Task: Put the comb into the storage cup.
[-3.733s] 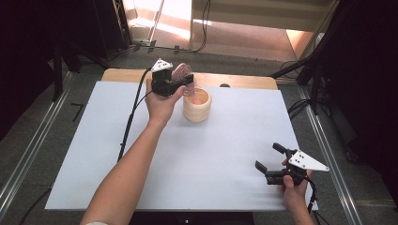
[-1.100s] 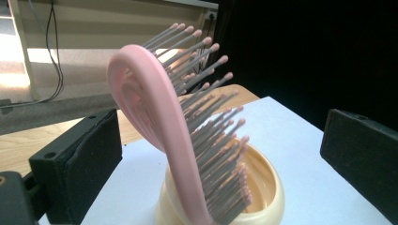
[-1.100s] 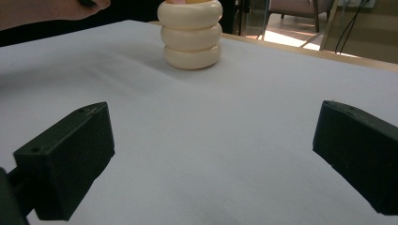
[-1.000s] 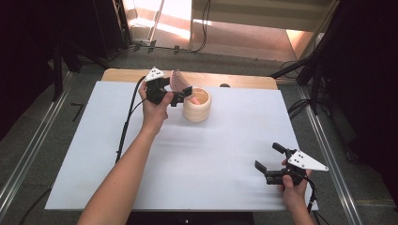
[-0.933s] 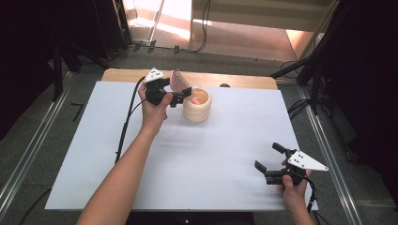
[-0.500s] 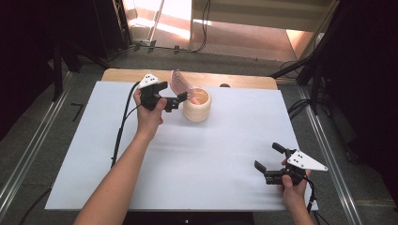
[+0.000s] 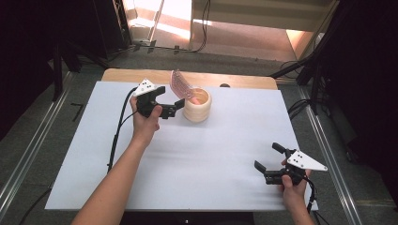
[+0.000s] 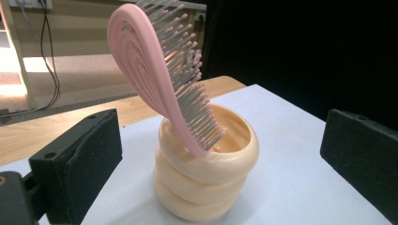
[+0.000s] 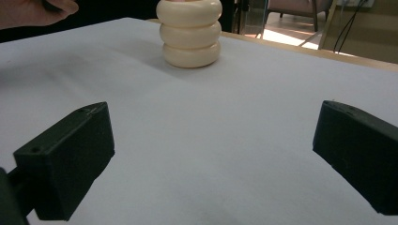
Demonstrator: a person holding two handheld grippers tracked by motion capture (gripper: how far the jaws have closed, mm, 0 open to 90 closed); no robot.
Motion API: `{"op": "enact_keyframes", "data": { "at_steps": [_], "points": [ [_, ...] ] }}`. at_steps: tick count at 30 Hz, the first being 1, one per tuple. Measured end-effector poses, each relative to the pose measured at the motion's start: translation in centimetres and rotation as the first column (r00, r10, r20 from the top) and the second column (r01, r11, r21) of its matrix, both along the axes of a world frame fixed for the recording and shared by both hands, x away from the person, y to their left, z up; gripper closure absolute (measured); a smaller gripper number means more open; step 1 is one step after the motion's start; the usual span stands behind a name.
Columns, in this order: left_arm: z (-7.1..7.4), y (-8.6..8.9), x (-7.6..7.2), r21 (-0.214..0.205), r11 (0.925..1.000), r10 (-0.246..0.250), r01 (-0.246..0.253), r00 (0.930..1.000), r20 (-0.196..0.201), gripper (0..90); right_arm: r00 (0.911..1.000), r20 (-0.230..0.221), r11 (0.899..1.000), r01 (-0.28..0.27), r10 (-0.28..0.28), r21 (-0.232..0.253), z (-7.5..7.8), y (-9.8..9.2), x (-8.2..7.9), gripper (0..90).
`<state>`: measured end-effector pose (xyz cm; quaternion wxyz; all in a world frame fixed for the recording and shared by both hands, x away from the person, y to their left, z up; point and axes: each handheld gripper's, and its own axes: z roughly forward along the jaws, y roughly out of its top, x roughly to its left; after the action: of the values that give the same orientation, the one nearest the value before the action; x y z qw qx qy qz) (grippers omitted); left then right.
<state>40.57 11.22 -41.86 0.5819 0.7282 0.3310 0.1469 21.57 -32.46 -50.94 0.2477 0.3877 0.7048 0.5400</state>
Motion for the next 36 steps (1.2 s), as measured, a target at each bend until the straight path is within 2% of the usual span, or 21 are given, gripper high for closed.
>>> {"op": "enact_keyframes", "data": {
  "at_steps": [4,8,13,19,28,36],
  "points": [
    [0.0,0.3,-0.5,0.009,1.0000,-0.002,0.001,1.0000,0.009,0.0,1.0000,-0.001,1.000,0.000,0.000,-0.001,0.0,0.0,0.0,0.0],
    [-0.3,0.9,-1.3,0.000,1.0000,0.002,-0.002,0.9997,0.025,0.0,1.0000,0.000,1.000,-0.001,0.001,-0.002,0.0,0.0,0.0,0.0],
    [-0.7,1.7,-2.0,0.004,1.0000,0.001,-0.001,0.9997,0.026,0.0,1.0000,-0.001,1.000,-0.001,0.001,-0.004,0.0,0.1,0.0,0.0],
    [-1.0,2.8,-3.2,0.012,0.9997,0.022,-0.022,0.9988,0.043,0.0,1.0000,-0.002,1.000,0.001,-0.001,-0.006,0.0,0.1,0.0,0.0],
    [-1.2,4.0,-4.6,-0.006,0.9997,0.022,-0.022,0.9981,0.057,0.0,1.0000,-0.001,1.000,0.003,-0.003,-0.007,0.0,0.1,0.0,0.0],
    [-1.5,4.9,-6.1,-0.005,0.9997,0.025,-0.025,0.9974,0.067,0.0,1.0000,-0.002,1.000,0.004,-0.004,-0.010,0.0,0.1,0.0,0.0]
  ]
}}
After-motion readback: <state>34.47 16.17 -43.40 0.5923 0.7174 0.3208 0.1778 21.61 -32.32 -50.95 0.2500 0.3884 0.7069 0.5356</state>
